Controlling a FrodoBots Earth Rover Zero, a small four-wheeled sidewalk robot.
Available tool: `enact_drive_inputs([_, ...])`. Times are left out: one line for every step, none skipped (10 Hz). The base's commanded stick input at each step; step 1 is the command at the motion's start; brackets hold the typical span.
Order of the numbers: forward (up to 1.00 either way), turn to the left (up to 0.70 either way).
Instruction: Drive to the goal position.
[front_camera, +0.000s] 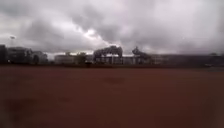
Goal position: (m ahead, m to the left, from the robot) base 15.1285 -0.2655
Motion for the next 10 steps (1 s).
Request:
enact_drive_inputs([0.7,0.0])
enact_drive_inputs([0.7,0.0])
enact_drive_inputs([0.7,0.0])
enact_drive_inputs([0.7,0.0])
enact_drive_inputs([0.7,0.0])
enact_drive_inputs([0.7,0.0])
enact_drive_inputs([0.7,0.0])
enact_drive_inputs([0.7,0.0])
enact_drive_inputs([0.7,0.0])
enact_drive_inputs([0.7,0.0])
